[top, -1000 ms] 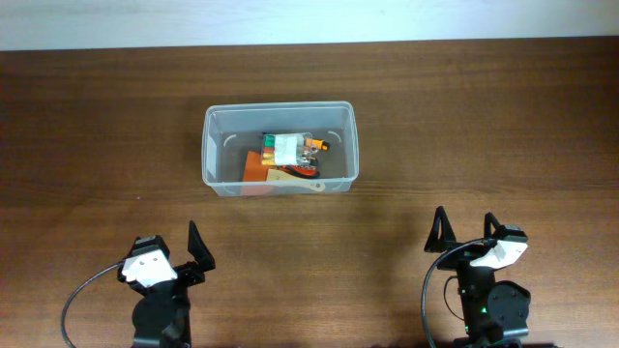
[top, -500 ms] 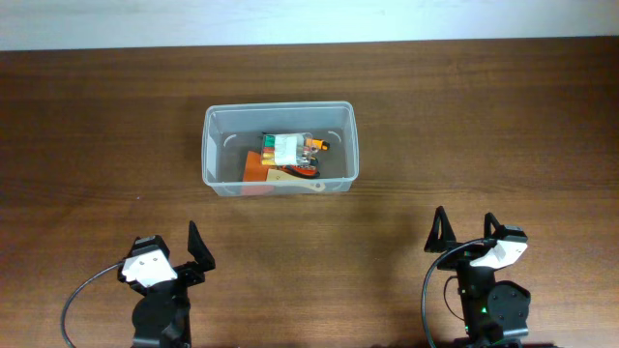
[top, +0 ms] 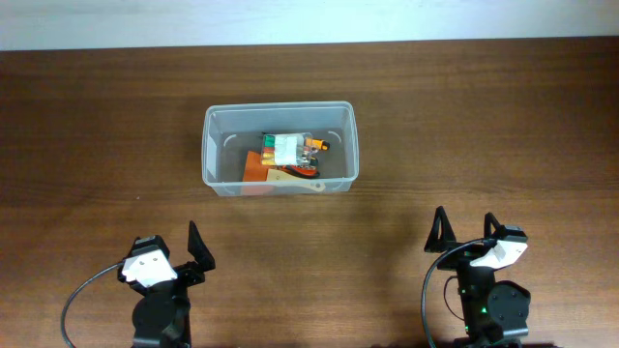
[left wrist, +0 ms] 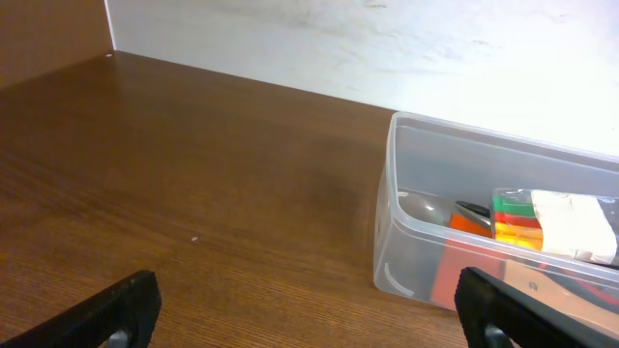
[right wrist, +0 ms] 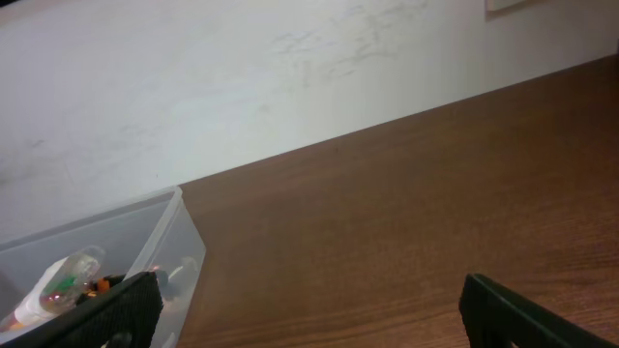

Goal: Pack container

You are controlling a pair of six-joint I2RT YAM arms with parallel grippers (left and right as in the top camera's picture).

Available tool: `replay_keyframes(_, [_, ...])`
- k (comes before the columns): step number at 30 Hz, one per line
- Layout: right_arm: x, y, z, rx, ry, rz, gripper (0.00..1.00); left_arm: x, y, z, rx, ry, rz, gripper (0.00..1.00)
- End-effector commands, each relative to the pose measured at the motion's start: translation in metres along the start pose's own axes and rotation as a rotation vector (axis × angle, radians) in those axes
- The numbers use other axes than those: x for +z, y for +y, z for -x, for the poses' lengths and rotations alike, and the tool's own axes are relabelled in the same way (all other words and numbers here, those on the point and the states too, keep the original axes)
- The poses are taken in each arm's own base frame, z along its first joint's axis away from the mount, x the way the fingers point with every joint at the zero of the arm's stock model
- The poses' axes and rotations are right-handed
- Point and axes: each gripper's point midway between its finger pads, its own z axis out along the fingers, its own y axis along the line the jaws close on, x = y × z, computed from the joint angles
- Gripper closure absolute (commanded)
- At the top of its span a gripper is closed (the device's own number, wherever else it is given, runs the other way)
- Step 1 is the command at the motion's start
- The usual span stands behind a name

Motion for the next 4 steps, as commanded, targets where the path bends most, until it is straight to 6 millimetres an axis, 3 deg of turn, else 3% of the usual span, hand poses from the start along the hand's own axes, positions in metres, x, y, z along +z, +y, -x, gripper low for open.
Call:
replay_keyframes(1, [-0.0002,0.0005,-0.0023,-0.013,0.002,0.005,0.01,0.0,0.0001,-0.001,0.01,0.0,0.0,0.01])
replay_keyframes(4, [-0.0002,0.0005,-0.0024,-0.013,0.002,0.005,0.01,0.0,0.0001,-0.001,0.01,0.0,0.0,0.01])
